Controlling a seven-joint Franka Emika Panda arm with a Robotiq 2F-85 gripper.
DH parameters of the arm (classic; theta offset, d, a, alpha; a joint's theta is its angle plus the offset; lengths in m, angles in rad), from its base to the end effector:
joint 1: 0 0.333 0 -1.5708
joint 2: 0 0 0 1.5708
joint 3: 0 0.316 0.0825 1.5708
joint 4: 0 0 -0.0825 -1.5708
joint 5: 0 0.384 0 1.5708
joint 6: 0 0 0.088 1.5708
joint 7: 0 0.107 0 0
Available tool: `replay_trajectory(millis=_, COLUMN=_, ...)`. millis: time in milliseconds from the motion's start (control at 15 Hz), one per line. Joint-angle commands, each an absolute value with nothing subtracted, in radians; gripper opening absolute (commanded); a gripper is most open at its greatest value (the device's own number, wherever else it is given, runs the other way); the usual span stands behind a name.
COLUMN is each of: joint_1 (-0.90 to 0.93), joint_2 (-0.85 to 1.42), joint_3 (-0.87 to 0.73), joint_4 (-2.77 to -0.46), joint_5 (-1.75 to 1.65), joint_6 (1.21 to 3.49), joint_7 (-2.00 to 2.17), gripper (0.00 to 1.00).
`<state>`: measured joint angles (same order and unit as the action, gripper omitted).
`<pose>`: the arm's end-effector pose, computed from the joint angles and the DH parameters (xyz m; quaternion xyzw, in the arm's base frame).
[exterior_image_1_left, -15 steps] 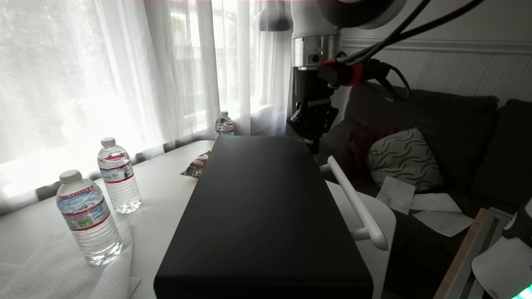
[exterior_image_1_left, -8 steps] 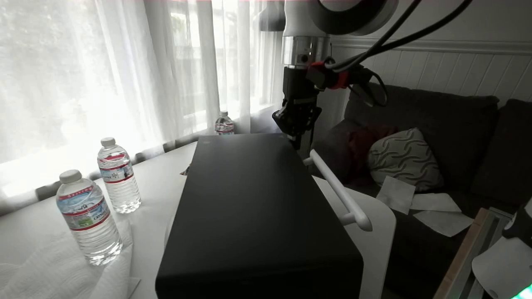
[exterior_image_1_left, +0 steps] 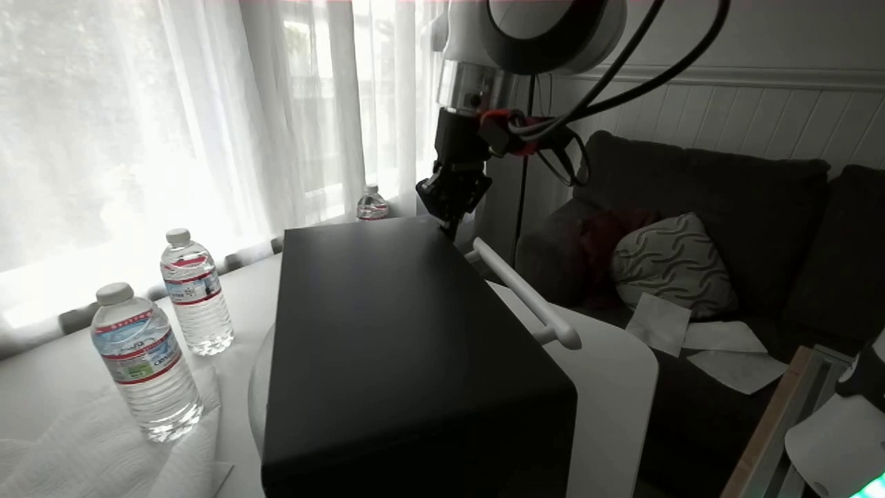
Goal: Slide the oven ninety degrees anticlockwise
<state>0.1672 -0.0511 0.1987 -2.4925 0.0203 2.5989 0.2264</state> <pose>0.4489 0.1713 0.3200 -0.9950 -0.0615 -0.0745 0.0237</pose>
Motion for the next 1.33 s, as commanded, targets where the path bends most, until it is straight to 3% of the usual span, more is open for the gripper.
replay_trajectory(millis=0, joint_1=0.207, joint_2=0.075, joint_3=0.22, joint_4=-2.367, joint_5=0.095, joint_6=2.715, joint_7=0.13, gripper=0.0)
replay_trajectory(millis=533, joint_1=0.2, joint_2=0.149, joint_3=0.239, joint_4=-2.276, joint_5=0.208, joint_6=2.682, joint_7=-0.071, gripper=0.0)
replay_trajectory(millis=1267, joint_1=0.159, joint_2=-0.078, joint_3=0.189, joint_4=-2.418, joint_5=0.238, joint_6=2.547, joint_7=-0.111, gripper=0.0)
